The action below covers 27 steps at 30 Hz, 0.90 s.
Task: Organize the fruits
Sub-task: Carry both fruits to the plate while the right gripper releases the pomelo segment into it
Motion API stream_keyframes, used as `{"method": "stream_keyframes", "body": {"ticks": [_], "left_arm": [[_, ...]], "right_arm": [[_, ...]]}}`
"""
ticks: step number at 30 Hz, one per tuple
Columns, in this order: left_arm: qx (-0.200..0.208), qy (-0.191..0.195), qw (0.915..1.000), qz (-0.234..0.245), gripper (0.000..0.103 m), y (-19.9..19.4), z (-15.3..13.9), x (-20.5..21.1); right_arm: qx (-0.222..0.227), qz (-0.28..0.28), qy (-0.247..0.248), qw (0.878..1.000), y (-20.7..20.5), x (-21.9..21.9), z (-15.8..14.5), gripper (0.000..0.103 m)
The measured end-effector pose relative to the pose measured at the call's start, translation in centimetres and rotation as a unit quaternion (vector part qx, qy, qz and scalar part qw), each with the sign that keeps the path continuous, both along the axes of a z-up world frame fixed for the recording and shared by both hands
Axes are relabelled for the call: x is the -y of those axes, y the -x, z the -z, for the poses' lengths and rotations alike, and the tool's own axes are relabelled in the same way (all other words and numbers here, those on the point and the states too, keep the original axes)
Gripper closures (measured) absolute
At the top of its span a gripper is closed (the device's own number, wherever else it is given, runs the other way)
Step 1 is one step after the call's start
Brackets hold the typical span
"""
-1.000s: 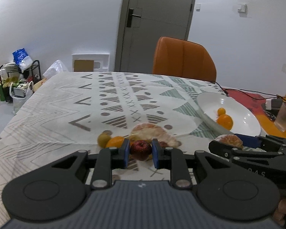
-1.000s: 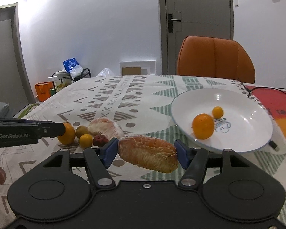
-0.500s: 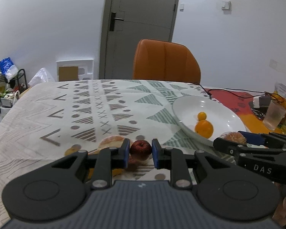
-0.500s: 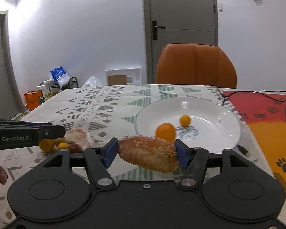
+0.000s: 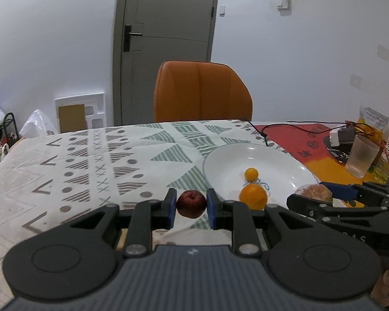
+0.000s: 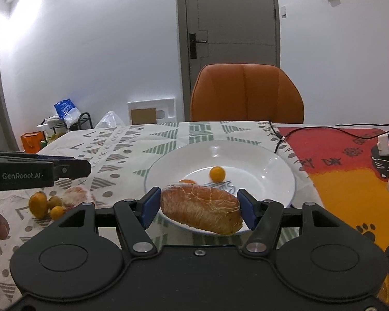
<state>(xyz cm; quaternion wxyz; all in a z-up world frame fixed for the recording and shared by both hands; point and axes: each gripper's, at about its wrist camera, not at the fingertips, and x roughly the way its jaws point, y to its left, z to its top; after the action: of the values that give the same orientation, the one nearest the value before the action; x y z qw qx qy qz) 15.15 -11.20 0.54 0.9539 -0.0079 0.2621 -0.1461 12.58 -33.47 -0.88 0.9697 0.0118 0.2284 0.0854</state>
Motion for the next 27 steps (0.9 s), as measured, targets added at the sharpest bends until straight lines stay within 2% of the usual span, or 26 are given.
{"method": "stream_keyframes", "body": {"ticks": [20,24,27], "left_arm": [[-0.012,-0.022,0.9993,0.028,0.080,-4.5,1.2,5.1],[-0.018,-0.024,0.9991,0.030,0.080,-5.1,1.5,6.0],[-0.017,-0.026,0.9991,0.031,0.080,-5.3,1.5,6.6]], "right_arm": [[0.010,0.009,-0.017,1.000,-3.8,3.2,0.4,0.042],[0.019,0.009,-0.035,0.999,-4.1,3.9,0.5,0.035],[0.022,0.008,-0.043,0.999,-3.9,4.4,0.6,0.035]]}}
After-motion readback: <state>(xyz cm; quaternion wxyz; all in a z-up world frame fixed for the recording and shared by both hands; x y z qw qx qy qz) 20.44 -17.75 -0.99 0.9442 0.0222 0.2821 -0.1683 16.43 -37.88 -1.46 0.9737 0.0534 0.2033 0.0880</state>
